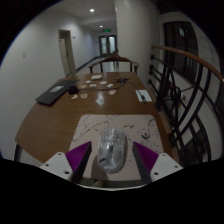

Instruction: Arrange mouse

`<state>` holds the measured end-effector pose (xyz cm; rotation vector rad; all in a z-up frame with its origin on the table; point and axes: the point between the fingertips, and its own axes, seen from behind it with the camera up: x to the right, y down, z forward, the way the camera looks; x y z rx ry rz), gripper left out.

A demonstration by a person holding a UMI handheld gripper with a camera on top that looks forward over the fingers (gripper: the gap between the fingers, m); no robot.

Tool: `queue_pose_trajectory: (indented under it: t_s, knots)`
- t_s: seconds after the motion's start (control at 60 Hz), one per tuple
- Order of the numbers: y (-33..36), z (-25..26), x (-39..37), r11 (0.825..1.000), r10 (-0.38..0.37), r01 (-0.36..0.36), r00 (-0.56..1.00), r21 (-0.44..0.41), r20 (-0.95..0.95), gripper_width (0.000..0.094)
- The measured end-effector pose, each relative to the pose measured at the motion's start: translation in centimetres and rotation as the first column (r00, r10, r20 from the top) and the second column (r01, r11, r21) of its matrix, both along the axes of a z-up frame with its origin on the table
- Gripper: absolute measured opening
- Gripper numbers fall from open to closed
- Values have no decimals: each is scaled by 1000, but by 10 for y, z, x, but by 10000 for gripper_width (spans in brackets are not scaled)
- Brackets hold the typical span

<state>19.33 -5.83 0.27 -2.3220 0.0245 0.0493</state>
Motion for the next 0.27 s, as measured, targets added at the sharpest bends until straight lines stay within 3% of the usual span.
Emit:
queue_pose_trajectory:
  t_s: [0.167, 0.267]
  knots:
    - [-54, 31, 23, 998, 57, -56, 998, 35, -15, 852]
    - [-84, 44, 52, 997, 42, -40, 999, 64, -19, 853]
